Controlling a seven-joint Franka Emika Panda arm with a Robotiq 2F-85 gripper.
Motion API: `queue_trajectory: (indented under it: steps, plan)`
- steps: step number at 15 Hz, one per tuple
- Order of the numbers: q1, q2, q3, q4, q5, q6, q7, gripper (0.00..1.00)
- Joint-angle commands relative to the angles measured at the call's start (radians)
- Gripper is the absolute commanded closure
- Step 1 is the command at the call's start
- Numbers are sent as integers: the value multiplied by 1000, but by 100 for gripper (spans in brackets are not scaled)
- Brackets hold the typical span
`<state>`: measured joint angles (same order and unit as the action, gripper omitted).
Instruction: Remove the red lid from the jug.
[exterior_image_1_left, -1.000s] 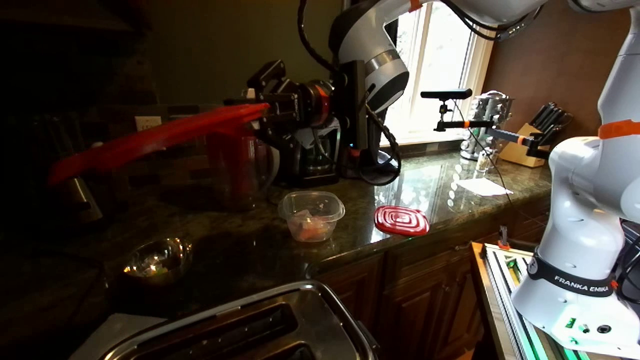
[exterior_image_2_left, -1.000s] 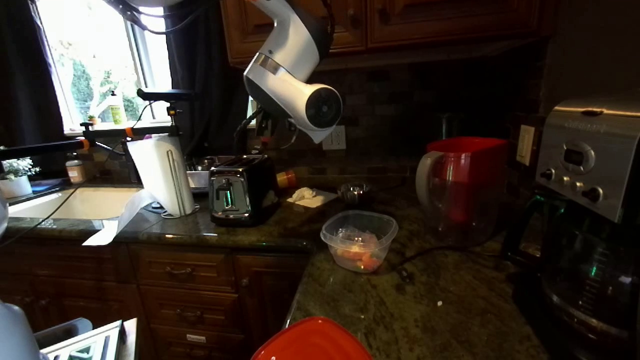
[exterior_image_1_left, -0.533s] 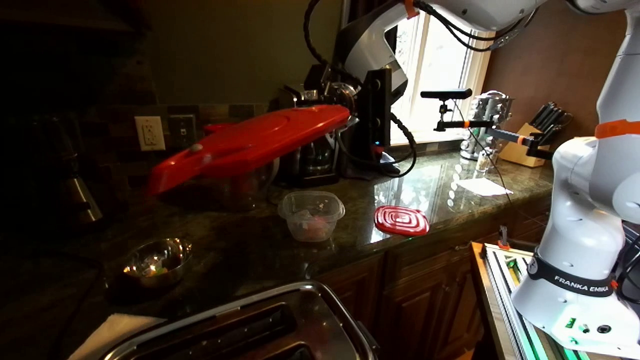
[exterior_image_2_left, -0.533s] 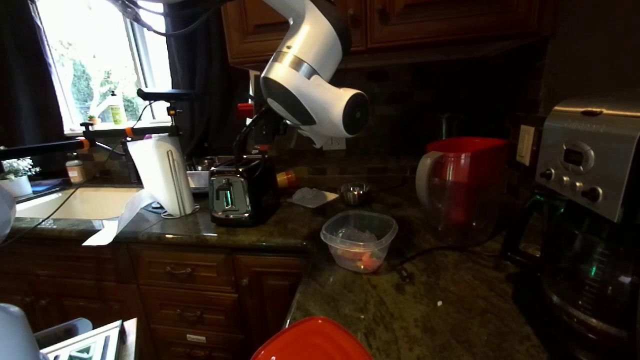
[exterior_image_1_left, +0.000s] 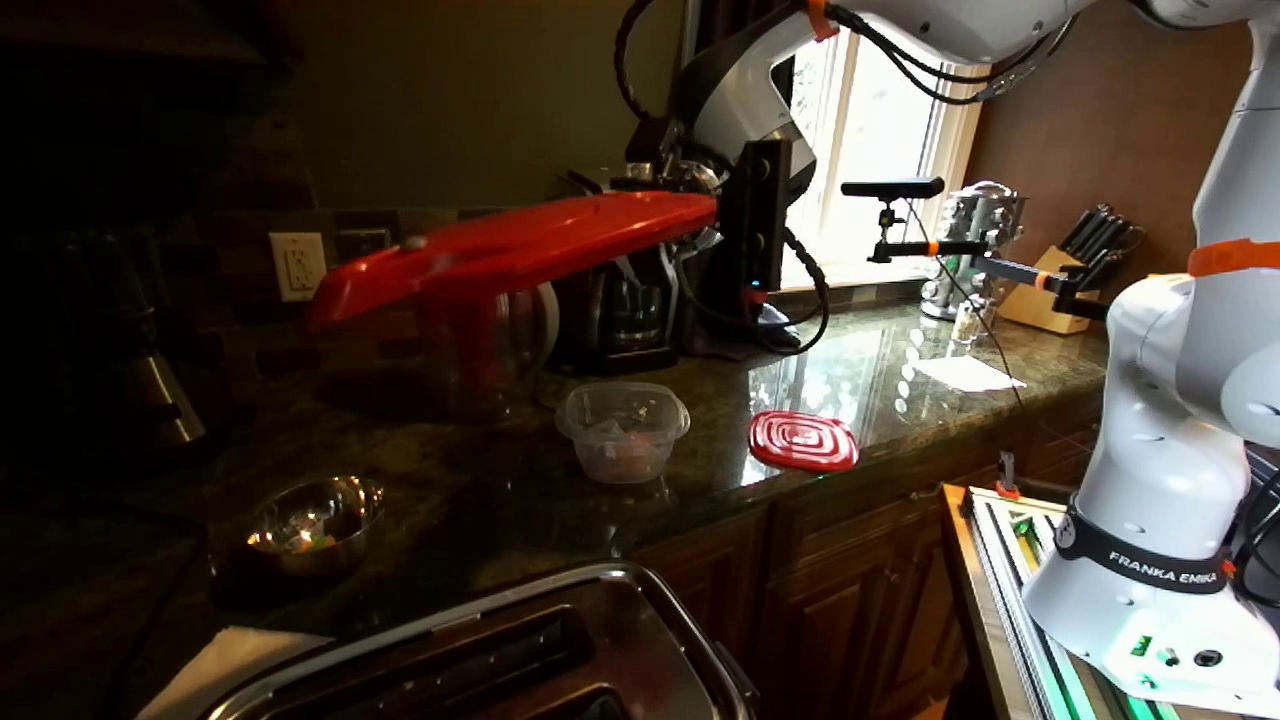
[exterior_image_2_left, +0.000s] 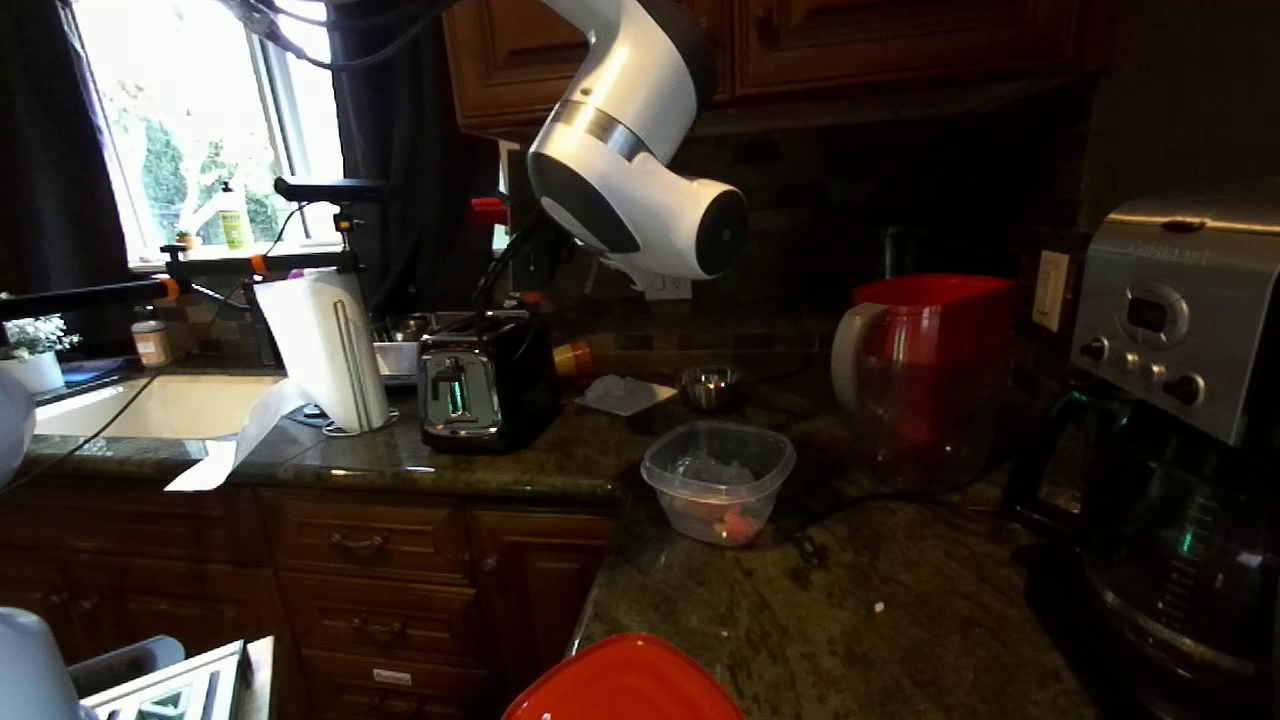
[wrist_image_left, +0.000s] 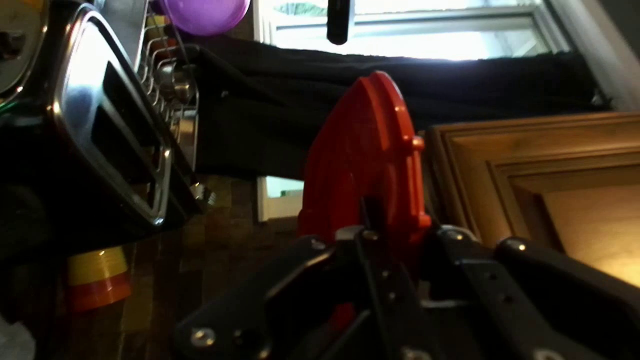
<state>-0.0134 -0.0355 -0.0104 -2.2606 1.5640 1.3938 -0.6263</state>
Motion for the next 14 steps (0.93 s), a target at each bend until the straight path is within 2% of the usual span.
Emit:
queue_trajectory:
  steps: [1, 3, 5, 14]
  plan:
    - [-5, -6, -8, -36, -38, -190, -135, 95]
    - [-2, -7, -2, -45, -71, -260, -181, 95]
    - [8, -11, 9, -48, -101, -279, -213, 95]
    - [104, 54, 113, 11, -179, -111, -212, 95]
